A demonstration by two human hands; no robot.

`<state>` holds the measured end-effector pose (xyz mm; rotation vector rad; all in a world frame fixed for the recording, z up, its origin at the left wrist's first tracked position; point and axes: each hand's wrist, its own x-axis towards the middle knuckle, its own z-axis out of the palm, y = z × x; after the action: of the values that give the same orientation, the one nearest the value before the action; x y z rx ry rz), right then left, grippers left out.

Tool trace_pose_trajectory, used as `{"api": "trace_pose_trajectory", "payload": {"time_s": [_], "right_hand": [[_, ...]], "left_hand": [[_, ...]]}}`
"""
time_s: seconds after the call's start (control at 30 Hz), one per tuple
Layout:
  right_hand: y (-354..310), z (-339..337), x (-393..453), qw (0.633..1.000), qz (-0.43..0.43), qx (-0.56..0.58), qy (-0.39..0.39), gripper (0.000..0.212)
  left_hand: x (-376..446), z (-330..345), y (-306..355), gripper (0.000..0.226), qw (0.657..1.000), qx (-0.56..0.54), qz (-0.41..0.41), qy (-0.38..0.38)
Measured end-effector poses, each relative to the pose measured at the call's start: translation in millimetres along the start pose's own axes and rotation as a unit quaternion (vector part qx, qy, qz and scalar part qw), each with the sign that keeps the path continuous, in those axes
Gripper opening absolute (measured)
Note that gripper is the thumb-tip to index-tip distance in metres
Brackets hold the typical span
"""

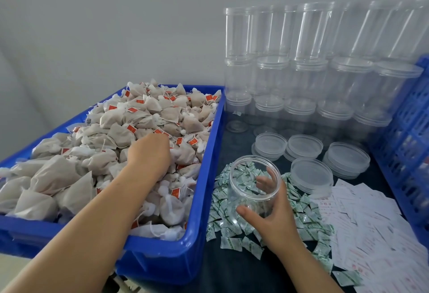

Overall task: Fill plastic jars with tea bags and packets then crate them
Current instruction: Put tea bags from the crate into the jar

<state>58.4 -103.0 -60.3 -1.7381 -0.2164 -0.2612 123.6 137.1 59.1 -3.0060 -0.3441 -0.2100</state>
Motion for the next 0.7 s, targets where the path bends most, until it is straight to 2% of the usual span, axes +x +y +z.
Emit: {"api": "trace_pose_trajectory", "payload": {"time_s": [0.13, 0.23, 0.3, 0.43, 0.53, 0.6, 0.7], "right_hand": [[3, 1, 1, 1.0, 0.003, 0.001, 0.001, 0.095], [5, 1, 2, 1.0, 0.004, 0.004, 0.001, 0.096], [5, 1, 2, 1.0, 0.003, 0.003, 0.002, 0.095], [4, 1, 3, 1.0, 0.007, 0.004, 0.001, 0.091], [4, 2, 3, 1.0, 0.003, 0.015, -0.001, 0.09], [4, 2, 3, 1.0, 0.001, 0.02, -0.003, 0.09], [7, 3, 5, 1.0, 0.0, 0.02, 0.004, 0.09]], "left_hand": [[-1, -4, -1, 0.012, 0.983, -0.145, 0.038, 0.108], [-5, -8, 1, 0.017, 0.945, -0.263, 0.072, 0.18], [-8, -11, 4, 0.014, 0.92, -0.327, 0.084, 0.198], [-14, -23, 14, 0.012, 0.856, -0.481, 0.104, 0.161], [-21, -39, 24, 0.012, 0.791, -0.586, 0.137, 0.106], [-24, -51, 32, 0.01, 0.784, -0.59, 0.181, 0.071], [-30, -67, 49, 0.009, 0.806, -0.537, 0.25, -0.007]]}}
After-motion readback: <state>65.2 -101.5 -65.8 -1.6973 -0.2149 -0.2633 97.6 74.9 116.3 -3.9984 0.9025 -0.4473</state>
